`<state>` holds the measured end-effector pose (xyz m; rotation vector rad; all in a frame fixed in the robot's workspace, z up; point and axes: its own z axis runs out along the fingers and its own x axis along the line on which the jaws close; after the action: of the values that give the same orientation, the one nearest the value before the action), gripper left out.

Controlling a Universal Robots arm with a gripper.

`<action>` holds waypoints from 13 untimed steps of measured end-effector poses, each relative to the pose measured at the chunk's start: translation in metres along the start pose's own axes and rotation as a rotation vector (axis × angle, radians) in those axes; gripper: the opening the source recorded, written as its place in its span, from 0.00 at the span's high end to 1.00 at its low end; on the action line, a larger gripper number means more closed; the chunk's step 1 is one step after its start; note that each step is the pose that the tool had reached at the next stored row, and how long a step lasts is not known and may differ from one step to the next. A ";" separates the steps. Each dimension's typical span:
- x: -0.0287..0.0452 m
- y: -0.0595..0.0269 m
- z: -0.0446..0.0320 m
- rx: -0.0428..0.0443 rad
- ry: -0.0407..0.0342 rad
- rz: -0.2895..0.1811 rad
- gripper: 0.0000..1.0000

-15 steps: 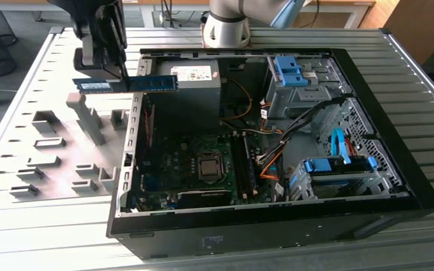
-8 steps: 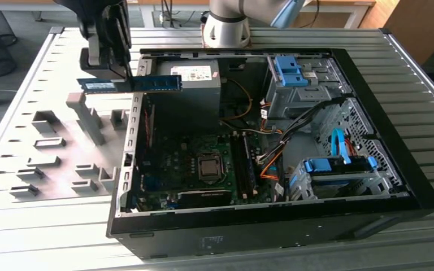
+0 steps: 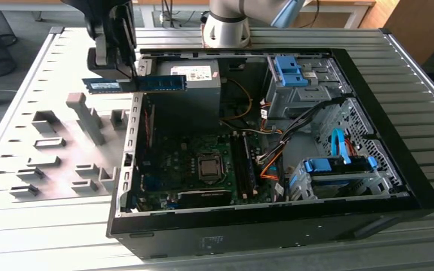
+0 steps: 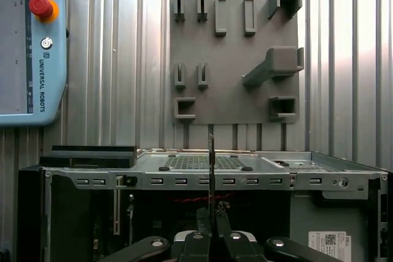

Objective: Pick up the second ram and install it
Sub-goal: 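Pick up the second ram and move it above second insertion slot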

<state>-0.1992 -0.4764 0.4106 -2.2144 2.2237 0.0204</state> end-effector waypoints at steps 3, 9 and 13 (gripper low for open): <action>0.0000 -0.0024 0.0000 0.0000 0.0000 0.000 0.86; 0.0000 -0.0077 0.0000 0.0000 0.0000 0.000 0.86; 0.0000 -0.0108 0.0000 0.0000 0.0001 0.000 0.86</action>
<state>-0.1883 -0.4764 0.4105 -2.2144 2.2237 0.0203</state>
